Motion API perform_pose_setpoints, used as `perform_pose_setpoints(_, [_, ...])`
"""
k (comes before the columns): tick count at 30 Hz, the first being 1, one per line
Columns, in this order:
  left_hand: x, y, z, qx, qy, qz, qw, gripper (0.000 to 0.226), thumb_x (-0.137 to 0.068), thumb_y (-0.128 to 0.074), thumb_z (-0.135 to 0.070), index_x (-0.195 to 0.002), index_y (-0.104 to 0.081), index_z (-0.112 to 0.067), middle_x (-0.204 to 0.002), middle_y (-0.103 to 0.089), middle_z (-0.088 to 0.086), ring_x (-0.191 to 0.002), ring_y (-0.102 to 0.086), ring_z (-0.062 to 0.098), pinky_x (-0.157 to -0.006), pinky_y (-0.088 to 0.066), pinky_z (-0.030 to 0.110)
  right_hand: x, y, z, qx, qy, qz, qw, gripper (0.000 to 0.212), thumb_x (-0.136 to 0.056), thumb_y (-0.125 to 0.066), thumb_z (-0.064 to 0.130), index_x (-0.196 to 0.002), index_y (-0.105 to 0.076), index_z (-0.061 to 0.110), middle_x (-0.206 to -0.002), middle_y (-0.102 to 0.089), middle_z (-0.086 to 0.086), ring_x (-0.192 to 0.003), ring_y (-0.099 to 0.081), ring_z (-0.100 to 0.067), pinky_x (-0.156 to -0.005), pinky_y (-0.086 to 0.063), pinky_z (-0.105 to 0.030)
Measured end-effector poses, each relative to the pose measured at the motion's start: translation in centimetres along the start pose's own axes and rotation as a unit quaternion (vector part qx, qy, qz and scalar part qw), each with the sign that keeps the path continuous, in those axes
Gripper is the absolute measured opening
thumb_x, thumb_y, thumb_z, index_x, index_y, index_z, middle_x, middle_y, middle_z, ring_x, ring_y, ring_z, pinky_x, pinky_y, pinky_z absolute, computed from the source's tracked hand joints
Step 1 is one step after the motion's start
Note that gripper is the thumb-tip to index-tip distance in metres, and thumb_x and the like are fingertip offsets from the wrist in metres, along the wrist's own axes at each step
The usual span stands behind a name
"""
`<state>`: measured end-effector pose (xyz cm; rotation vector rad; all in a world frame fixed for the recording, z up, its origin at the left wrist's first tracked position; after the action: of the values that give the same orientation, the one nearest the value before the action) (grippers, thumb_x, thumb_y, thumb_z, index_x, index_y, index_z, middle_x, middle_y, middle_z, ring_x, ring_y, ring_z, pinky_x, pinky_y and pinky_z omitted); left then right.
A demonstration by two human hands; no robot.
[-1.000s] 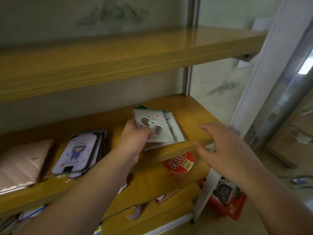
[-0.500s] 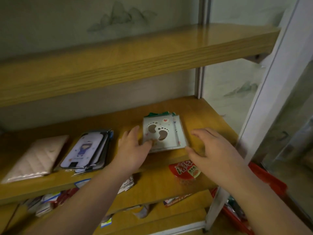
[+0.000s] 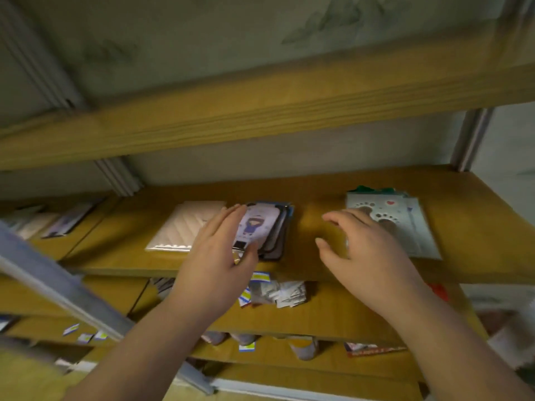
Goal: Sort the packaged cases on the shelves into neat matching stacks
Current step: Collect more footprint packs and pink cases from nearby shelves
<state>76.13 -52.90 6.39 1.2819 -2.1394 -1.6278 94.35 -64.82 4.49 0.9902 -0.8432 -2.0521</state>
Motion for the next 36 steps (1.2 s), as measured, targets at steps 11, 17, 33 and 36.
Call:
perform_pose_setpoints(11, [8.1,10.8,16.4,-0.011,0.062,-0.052,0.997,0.066,-0.095,-0.059,-0.039,-0.155,-0.036,-0.025,-0.159,-0.037,-0.011,-0.144,-0.019,-0.001,-0.106,-0.004,0.001,-0.8,-8.5,17.2,-0.003,0.059,0.019,0.998,0.043,-0.088,-0.067,0.035,-0.128,-0.060,0.021,-0.127,-0.060,0.001,-0.115,-0.055,-0.019,-0.091,-0.044,-0.032])
perform_pose_setpoints(17, [14.6,18.9,27.2,0.005,0.077,-0.083,0.994,0.063,-0.094,-0.057,-0.044,-0.152,-0.041,-0.027,-0.155,-0.039,-0.016,-0.141,-0.029,-0.001,-0.115,-0.027,0.016,1.4,-15.5,30.0,-0.010,0.088,0.037,0.995,0.043,-0.086,-0.059,0.047,-0.128,-0.055,0.034,-0.121,-0.056,0.014,-0.109,-0.053,-0.009,-0.083,-0.042,-0.027])
perform_pose_setpoints(33, [21.0,30.0,49.5,0.009,0.166,-0.111,0.980,0.063,-0.093,-0.057,-0.041,-0.153,-0.039,-0.030,-0.155,-0.041,-0.015,-0.144,-0.028,0.001,-0.114,-0.027,0.024,1.7,-31.0,53.9,-0.035,0.188,0.114,0.975,0.044,-0.091,-0.055,0.050,-0.132,-0.048,0.039,-0.125,-0.049,0.024,-0.115,-0.044,0.003,-0.090,-0.041,-0.021])
perform_pose_setpoints(36, [19.0,30.4,52.5,-0.012,0.175,-0.108,0.979,0.064,-0.094,-0.057,-0.043,-0.154,-0.036,-0.032,-0.156,-0.039,-0.015,-0.144,-0.027,0.002,-0.110,-0.022,0.021,-0.3,-33.5,56.4,-0.041,0.200,0.114,0.972,0.045,-0.090,-0.054,0.051,-0.132,-0.050,0.038,-0.125,-0.049,0.023,-0.114,-0.044,0.003,-0.090,-0.037,-0.020])
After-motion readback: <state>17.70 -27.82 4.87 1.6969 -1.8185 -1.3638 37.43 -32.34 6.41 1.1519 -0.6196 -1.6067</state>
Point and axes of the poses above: each hand's wrist, its own x-axis away from the middle knuckle, its own y-axis out of the back of the hand, z = x × y, the point moved 9 cm from there along -x, towards the middle knuckle
